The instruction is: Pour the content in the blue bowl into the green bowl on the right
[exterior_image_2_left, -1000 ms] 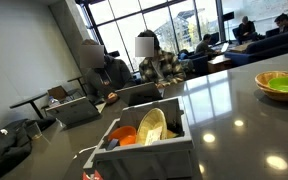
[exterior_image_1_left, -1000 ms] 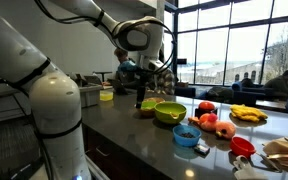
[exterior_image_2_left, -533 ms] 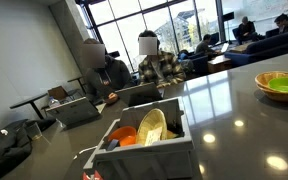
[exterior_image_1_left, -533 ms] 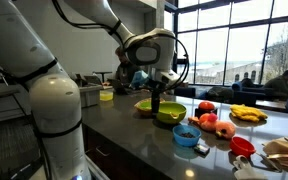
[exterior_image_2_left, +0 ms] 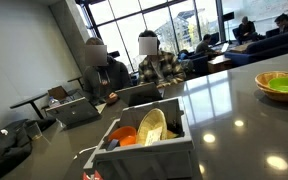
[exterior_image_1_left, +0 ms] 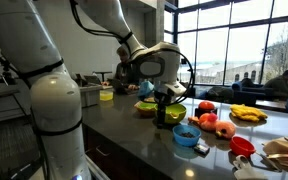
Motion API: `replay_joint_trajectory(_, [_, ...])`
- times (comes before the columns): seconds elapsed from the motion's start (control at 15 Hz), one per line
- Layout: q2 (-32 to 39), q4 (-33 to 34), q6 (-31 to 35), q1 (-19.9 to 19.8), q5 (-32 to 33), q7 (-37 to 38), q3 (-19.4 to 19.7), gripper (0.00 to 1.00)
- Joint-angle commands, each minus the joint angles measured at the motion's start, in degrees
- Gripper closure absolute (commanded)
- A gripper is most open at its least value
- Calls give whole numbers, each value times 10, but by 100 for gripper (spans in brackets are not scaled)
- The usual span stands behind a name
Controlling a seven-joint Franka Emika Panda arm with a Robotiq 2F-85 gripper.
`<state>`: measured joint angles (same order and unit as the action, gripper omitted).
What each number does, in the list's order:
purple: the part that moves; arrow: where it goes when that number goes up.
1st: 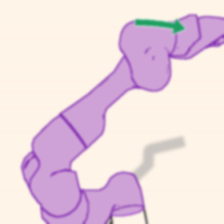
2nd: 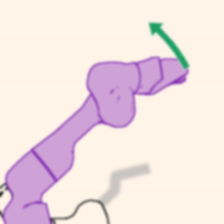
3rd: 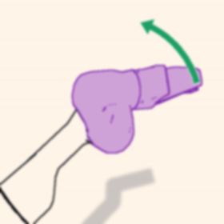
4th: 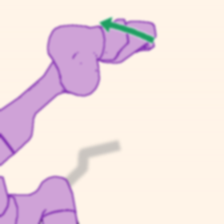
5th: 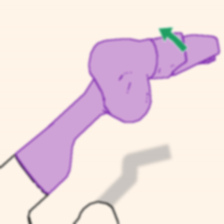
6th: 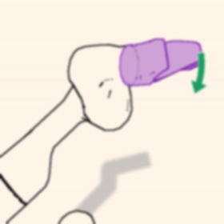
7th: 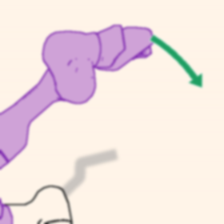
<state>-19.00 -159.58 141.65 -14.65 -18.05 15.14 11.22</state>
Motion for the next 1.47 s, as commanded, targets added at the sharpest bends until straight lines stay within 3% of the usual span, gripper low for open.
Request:
replay_joint_trajectory(0.0, [15,0,16,-6,-3,-15,19,0])
replay_joint_trajectory(0.53, [22,1,2,-42,48,-24,40,0])
replay_joint_trajectory(0.8, [4,2,-29,-69,113,-32,44,0])
replay_joint_trajectory(1.13, [-19,-1,-65,-62,205,-12,3,0])
replay_joint_trajectory(1.4, [-24,2,-92,-40,227,-13,-29,0])
